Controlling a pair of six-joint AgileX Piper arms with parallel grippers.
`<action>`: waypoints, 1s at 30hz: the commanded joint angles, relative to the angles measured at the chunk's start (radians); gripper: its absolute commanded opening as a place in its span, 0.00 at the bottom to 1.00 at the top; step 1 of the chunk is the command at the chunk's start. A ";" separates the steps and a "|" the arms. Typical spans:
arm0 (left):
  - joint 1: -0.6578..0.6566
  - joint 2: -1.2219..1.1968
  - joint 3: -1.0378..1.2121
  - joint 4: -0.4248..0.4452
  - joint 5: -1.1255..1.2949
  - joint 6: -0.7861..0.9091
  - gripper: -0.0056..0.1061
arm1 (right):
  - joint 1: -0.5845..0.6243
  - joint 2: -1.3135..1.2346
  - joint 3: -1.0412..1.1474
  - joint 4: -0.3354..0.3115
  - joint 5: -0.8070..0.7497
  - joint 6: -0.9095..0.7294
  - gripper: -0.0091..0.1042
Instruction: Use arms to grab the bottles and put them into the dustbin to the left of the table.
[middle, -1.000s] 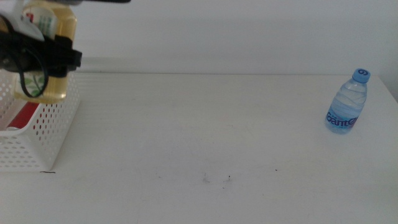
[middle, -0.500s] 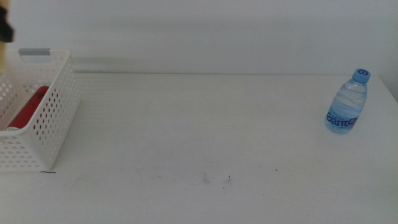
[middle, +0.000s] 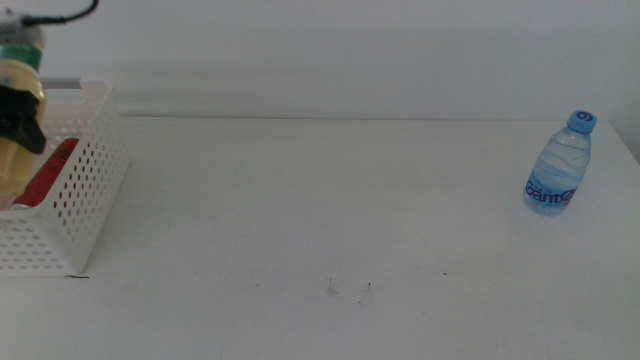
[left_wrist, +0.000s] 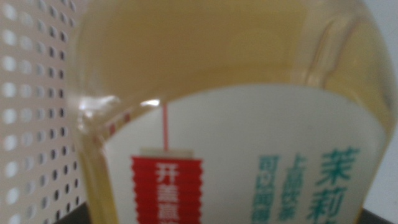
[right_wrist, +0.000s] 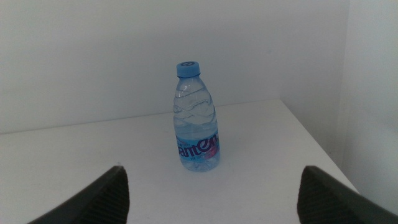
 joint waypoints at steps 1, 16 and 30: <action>0.000 0.014 -0.023 -0.020 -0.026 0.010 0.32 | -0.003 -0.005 0.003 -0.007 -0.010 -0.007 0.89; 0.000 0.113 -0.023 0.028 -0.044 0.058 0.38 | -0.003 -0.005 0.003 -0.007 -0.010 -0.007 0.89; 0.000 0.070 -0.023 -0.041 -0.053 0.080 0.89 | -0.003 -0.005 0.003 -0.007 -0.010 -0.007 0.89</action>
